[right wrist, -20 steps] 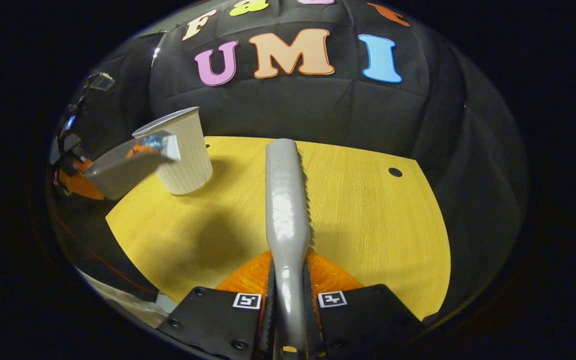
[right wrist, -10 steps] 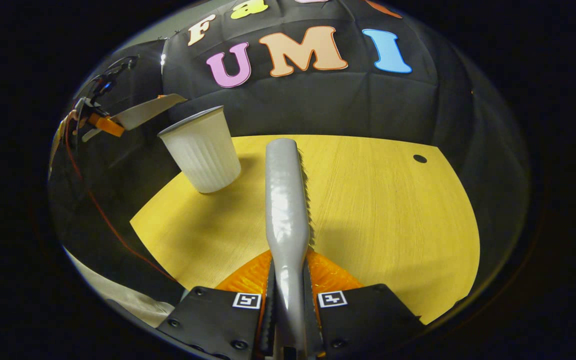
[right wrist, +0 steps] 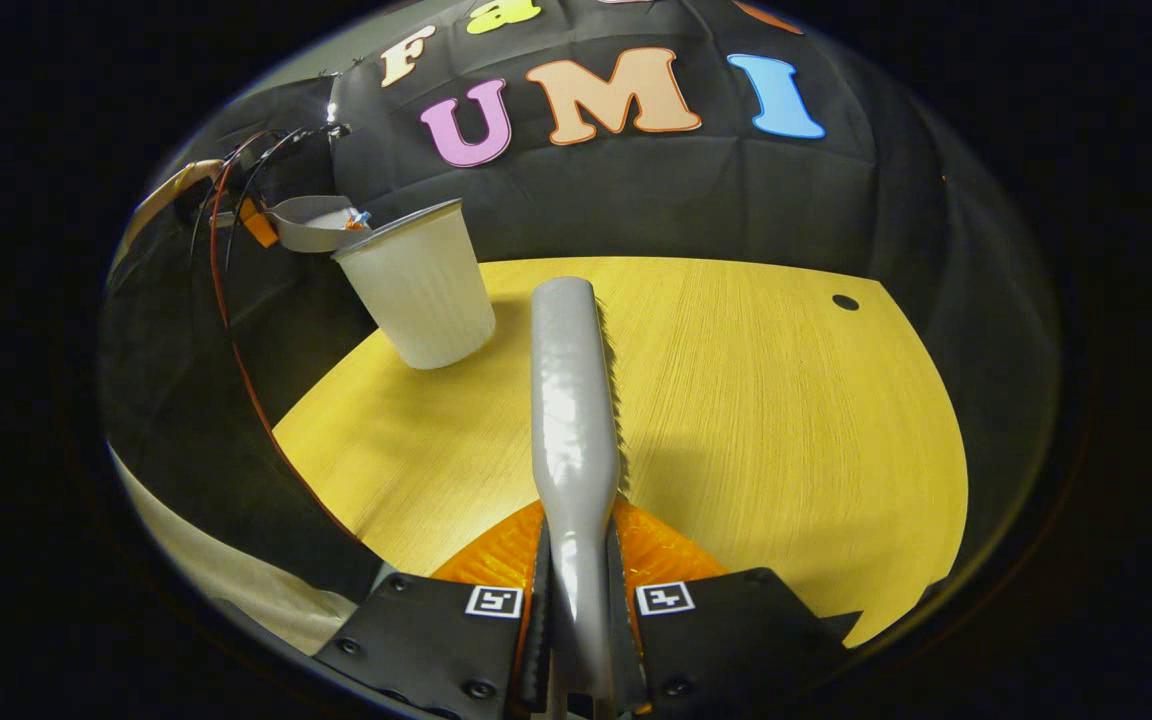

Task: Pick up the small broom and dustpan from the desktop, sweep the trash into the dustpan with the broom, and then empty the trash into the garbage bin.

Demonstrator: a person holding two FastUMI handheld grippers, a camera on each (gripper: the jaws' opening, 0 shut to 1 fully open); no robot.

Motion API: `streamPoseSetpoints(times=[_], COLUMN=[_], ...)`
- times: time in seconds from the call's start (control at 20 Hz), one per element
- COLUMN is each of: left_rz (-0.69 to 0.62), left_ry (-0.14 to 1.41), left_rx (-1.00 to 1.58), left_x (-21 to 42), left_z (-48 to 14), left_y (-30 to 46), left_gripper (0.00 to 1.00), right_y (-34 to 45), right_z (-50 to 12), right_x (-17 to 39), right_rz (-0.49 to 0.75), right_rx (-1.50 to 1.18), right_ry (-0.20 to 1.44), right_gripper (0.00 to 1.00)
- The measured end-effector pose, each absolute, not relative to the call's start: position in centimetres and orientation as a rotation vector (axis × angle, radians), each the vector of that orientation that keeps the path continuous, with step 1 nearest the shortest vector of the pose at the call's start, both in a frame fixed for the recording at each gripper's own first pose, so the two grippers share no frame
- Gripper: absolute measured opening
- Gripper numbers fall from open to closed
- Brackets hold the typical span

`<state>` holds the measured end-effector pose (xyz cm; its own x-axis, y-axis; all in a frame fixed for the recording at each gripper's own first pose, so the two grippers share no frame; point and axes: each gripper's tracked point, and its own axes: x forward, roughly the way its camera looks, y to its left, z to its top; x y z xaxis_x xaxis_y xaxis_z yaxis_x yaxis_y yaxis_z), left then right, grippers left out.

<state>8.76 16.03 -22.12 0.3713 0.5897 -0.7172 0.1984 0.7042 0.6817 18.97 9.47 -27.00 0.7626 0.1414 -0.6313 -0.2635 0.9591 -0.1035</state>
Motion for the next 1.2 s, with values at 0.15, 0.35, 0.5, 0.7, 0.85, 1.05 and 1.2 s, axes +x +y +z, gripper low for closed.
streamPoseSetpoints(times=[0.15,0.35,0.5,0.7,0.85,1.05,1.2], left_rz=[0.303,0.296,0.272,0.245,0.15,-0.024,-0.143], left_ry=[1.231,1.208,1.165,1.025,0.905,0.814,0.775], left_rx=[0.867,0.887,0.843,0.802,0.75,0.721,0.683], left_x=[8.7,8.8,8.6,9.0,8.9,9.7,11.8], left_z=[-21.3,-21.3,-22.2,-23.8,-26.5,-29.0,-31.6], left_y=[16.1,16.3,16.2,16.4,15.1,9.7,5.5], left_gripper=[0.27,0.27,0.27,0.27,0.27,0.26,0.27], right_y=[9.7,10.0,10.1,10.3,10.4,10.1,9.2], right_z=[-27.4,-27.3,-27.4,-27.1,-26.5,-26.0,-25.8], right_x=[18.8,18.8,19.1,19.4,19.6,19.3,18.4], right_rz=[0.222,0.227,0.227,0.229,0.23,0.213,0.191], right_rx=[-0.181,-0.177,-0.185,-0.205,-0.208,-0.171,-0.151], right_ry=[0.671,0.671,0.683,0.7,0.692,0.675,0.668], right_gripper=[0.27,0.27,0.27,0.27,0.27,0.27,0.27])
